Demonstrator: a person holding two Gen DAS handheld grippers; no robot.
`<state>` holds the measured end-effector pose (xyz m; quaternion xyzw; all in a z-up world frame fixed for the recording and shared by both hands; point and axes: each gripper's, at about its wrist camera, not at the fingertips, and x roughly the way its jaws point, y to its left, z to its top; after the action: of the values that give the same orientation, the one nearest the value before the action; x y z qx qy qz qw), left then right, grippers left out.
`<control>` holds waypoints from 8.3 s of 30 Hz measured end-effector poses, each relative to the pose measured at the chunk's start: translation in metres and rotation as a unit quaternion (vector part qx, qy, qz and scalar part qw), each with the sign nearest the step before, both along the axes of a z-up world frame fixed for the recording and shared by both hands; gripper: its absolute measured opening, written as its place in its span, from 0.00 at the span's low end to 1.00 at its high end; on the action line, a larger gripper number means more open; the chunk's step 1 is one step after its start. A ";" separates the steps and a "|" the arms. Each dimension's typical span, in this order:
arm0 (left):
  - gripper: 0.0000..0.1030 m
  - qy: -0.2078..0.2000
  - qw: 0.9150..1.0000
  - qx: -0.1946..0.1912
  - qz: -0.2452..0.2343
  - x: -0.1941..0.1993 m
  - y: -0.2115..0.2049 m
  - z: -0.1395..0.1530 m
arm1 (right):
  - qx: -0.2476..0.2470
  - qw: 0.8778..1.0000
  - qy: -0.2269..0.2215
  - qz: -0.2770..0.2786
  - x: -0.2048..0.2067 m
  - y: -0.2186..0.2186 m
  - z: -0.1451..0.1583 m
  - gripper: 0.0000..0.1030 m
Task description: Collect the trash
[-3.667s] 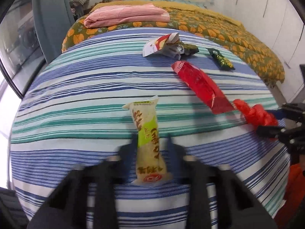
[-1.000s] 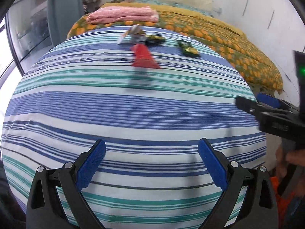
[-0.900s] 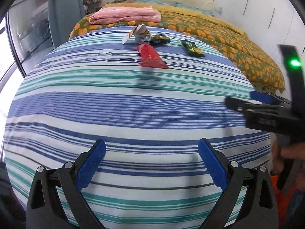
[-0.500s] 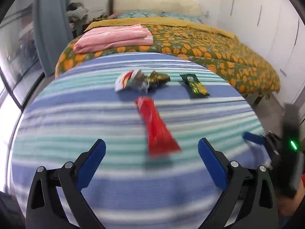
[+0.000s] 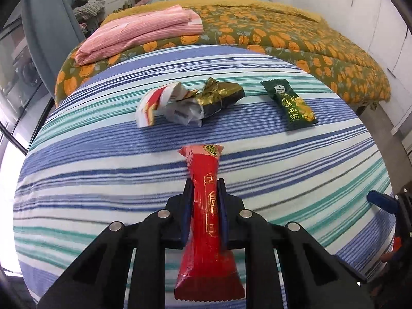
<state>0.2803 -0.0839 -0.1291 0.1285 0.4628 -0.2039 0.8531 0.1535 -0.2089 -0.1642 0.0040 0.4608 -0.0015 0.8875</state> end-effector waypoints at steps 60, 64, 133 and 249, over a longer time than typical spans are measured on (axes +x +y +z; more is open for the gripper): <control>0.96 -0.005 0.996 -0.052 0.069 -0.073 0.093 -0.016 | 0.018 0.998 0.025 0.059 -0.020 0.022 0.013 0.40; 0.96 0.021 0.995 -0.093 0.027 -0.081 0.106 -0.012 | 0.018 0.997 0.034 0.062 -0.035 0.022 0.017 0.53; 0.93 0.032 0.962 -0.105 -0.249 -0.254 -0.299 -0.006 | 0.144 0.940 -0.061 -0.304 -0.220 -0.327 -0.004 0.78; 0.95 -0.009 0.997 -0.020 0.071 -0.097 0.099 -0.019 | 0.012 0.995 0.015 0.101 0.070 0.045 0.027 0.34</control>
<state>0.1837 0.0154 -0.1479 0.0798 0.4585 -0.1511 0.8721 0.2234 -0.1641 -0.1368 -0.0320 0.4721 0.0936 0.8760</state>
